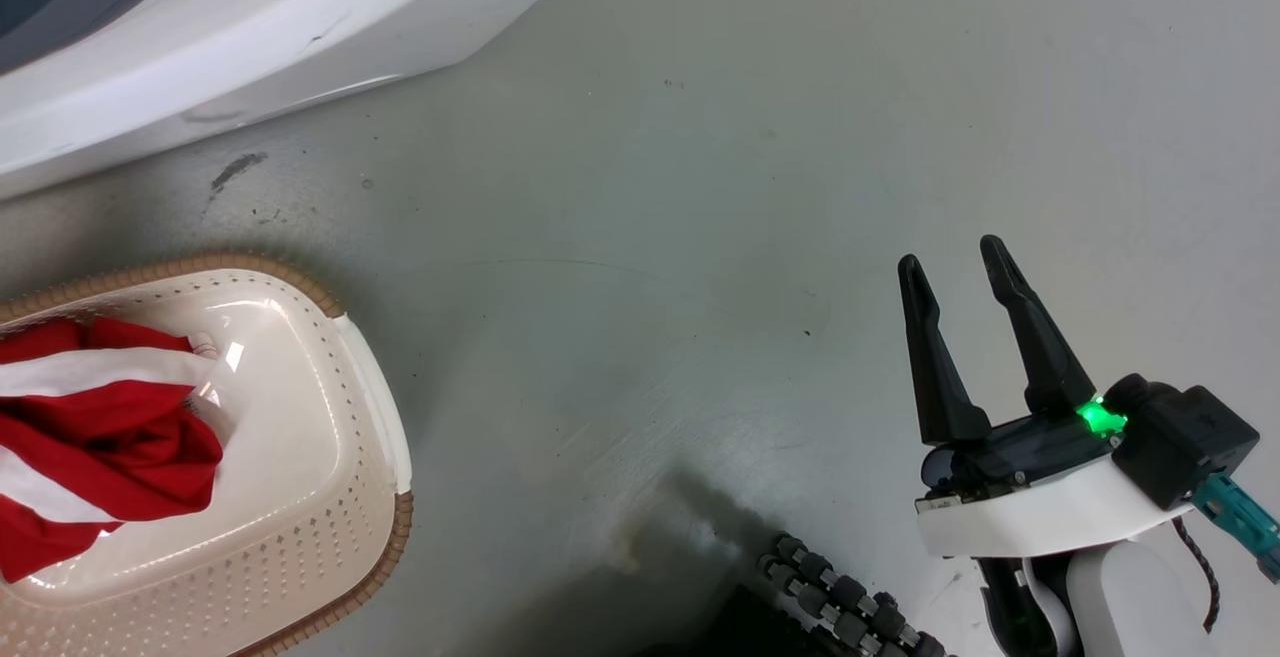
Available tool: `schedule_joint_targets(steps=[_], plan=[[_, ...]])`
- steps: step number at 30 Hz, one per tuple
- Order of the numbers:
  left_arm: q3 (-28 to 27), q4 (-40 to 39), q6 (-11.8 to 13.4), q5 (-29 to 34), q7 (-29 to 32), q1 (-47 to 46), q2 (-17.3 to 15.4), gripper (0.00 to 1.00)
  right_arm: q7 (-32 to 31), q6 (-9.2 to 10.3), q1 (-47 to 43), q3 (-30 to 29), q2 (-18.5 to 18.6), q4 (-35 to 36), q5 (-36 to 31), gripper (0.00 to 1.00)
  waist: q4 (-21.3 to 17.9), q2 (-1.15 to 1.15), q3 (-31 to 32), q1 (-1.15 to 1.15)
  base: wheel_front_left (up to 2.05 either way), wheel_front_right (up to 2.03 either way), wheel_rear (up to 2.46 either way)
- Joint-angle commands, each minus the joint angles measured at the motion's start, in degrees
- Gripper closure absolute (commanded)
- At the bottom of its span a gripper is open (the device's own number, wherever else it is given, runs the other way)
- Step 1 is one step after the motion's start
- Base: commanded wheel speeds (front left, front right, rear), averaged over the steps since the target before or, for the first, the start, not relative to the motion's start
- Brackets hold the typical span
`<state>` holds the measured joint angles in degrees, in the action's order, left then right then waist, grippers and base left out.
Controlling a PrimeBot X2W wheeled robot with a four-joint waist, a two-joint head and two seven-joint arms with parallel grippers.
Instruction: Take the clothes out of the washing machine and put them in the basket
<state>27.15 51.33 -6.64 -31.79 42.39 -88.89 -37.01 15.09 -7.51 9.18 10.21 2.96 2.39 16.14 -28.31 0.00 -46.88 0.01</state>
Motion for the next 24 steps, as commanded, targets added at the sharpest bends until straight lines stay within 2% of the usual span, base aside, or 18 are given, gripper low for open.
schedule_joint_targets(steps=[1,2,3,8,13,24], plan=[[0.7,0.7,-0.5,-0.2,1.0,1.4,0.1,0.00,0.1,0.05,-0.1,0.0,-0.2,0.4,0.4,0.00,0.1,0.00,-0.1,-0.01,0.00,0.00,0.00],[0.8,0.8,-0.6,-0.6,1.4,1.5,0.4,0.33,0.1,0.04,-0.2,0.0,-0.2,0.4,0.4,0.00,0.1,0.00,-0.1,-0.01,0.00,0.00,0.00],[0.7,0.7,-0.6,-1.2,1.6,1.6,0.7,1.00,0.1,0.04,-0.3,0.1,-0.2,0.3,0.4,0.00,0.1,0.00,-0.2,-0.01,0.00,0.00,0.00],[1.0,-0.2,-0.6,-1.2,0.7,1.4,-0.1,1.00,0.1,0.04,0.4,0.8,-0.1,0.1,0.3,0.00,0.2,0.00,-0.2,-0.01,0.00,0.00,0.00],[1.0,-1.5,-0.6,-0.6,-3.9,1.4,-1.1,1.00,0.1,0.04,1.7,0.3,-0.1,0.0,-0.1,0.00,0.8,0.00,0.7,-0.01,0.00,0.00,0.00],[-0.1,-1.5,-0.6,-0.5,-26.7,6.5,1.1,1.00,0.1,0.04,3.0,-3.6,-0.1,-1.0,-3.2,0.00,5.8,0.00,7.2,-0.01,0.00,0.00,0.00]])
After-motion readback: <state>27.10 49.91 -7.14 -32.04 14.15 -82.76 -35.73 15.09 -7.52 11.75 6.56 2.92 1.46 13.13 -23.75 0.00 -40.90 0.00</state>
